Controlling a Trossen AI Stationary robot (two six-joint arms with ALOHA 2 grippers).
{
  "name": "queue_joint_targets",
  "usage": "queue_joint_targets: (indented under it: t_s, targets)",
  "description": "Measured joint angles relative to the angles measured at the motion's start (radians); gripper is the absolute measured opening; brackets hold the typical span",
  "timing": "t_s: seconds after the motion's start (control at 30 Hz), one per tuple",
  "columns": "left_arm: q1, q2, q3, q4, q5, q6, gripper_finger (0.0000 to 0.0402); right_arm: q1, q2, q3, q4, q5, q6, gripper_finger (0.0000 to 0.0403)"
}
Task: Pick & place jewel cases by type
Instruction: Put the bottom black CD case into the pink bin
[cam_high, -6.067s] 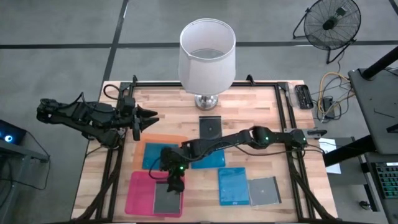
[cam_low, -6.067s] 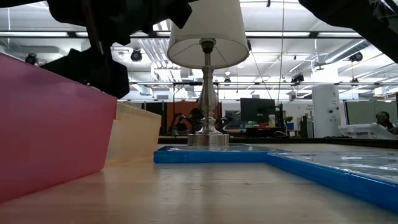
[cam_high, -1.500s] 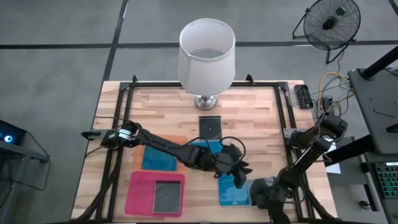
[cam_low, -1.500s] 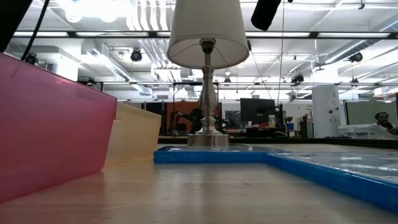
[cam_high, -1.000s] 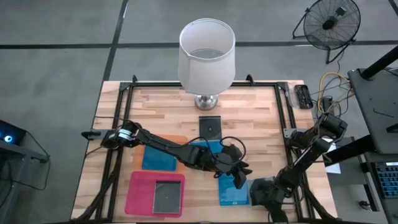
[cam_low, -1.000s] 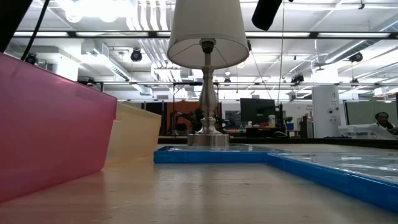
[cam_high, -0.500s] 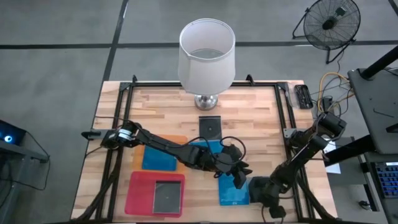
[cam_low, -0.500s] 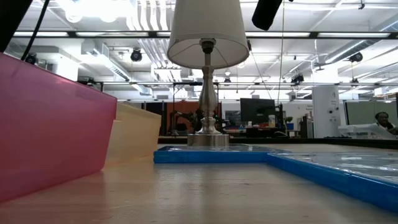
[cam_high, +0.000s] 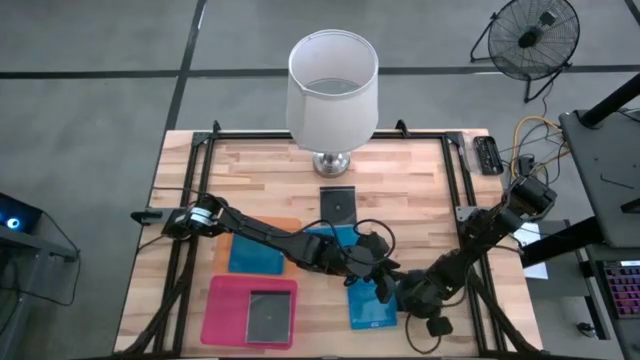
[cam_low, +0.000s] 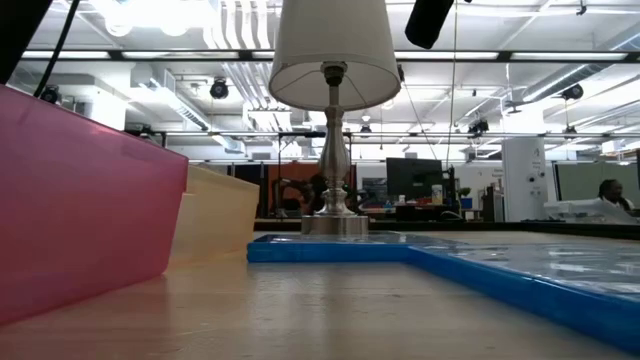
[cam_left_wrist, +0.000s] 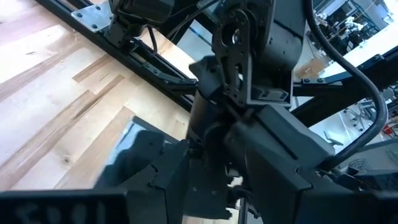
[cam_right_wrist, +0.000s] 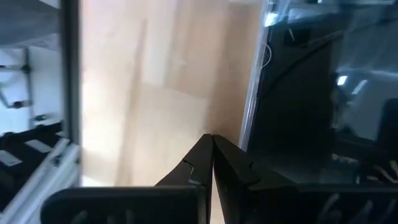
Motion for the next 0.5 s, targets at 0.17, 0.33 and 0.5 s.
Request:
queue_joint_targets:
  t_s: [0.17,0.33,0.5]
  targets:
    - [0.002,-0.019,-0.002,-0.005,0.006,0.02,0.0138,-0.05,-0.04,-0.002,-0.085,0.078,-0.069,0.0008]
    - [0.012,-0.056,-0.001,0.001,0.007,0.078,0.0138,-0.116,-0.067,-0.009,-0.136,0.109,-0.168,0.0008]
    - [0.023,-0.073,-0.001,-0.012,0.007,0.092,0.0138,-0.195,-0.069,-0.028,-0.14,0.098,-0.24,0.0008]
